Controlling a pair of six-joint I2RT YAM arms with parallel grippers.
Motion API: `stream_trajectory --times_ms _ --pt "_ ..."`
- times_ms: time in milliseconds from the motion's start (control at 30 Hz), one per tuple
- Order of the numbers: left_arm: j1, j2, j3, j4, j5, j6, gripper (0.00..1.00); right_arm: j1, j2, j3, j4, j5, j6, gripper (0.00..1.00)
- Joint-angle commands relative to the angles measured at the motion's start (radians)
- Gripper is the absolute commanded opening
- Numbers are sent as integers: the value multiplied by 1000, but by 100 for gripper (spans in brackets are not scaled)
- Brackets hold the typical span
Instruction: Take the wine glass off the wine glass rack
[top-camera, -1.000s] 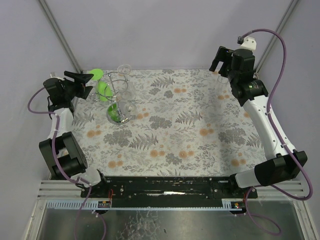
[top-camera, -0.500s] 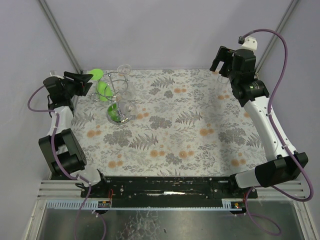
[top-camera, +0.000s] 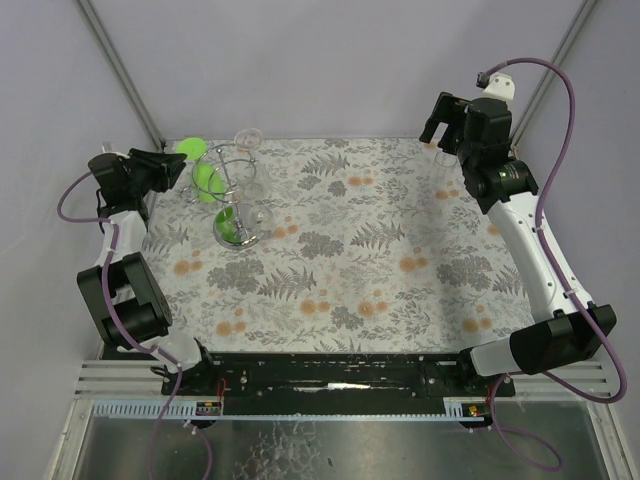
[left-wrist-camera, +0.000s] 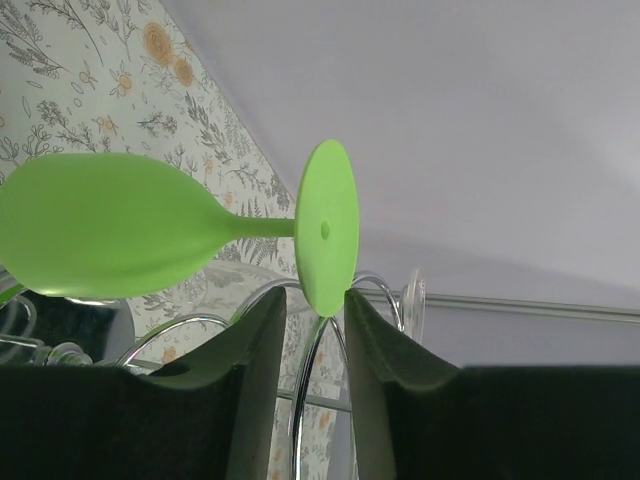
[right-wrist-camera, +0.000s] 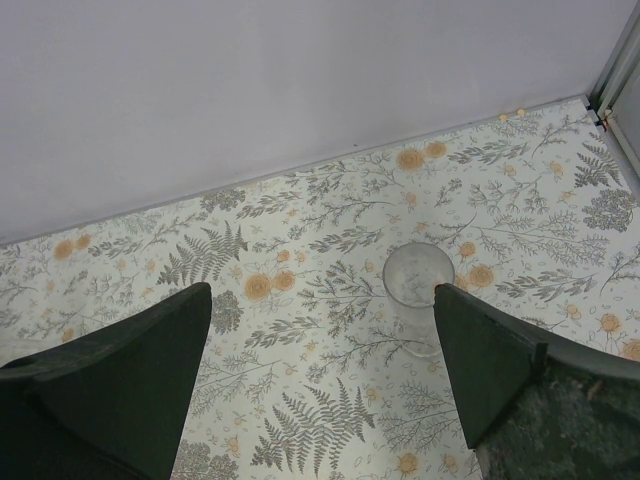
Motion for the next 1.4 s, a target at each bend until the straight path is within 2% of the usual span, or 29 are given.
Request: stream_trajectory --times_ms 0,167,400,533,867,933,1033,1067,1133,1367 --pt "-1 9 32 93 -5 -13 27 6 -26 38 21 -3 1 99" --pt "0 15 30 105 -6 -24 16 6 -34 28 20 -2 2 99" --pt "0 24 33 114 0 -32 10 6 -50 14 17 6 1 99" --pt "-1 23 29 114 1 -36 0 5 -58 9 14 11 2 99" --pt "0 8 11 119 8 -42 0 6 -71 2 10 12 0 99" --pt "-1 9 13 114 7 -41 10 5 -75 0 9 12 0 99" --pt "0 10 13 109 4 -39 31 6 -81 -4 6 15 -1 99" --pt "0 10 15 108 3 -39 34 6 -83 -5 5 16 -1 99" --pt "0 12 16 108 2 -38 39 6 -88 -6 4 18 -1 99" --pt "-1 21 18 109 -16 -36 41 5 -99 -13 0 20 0 99"
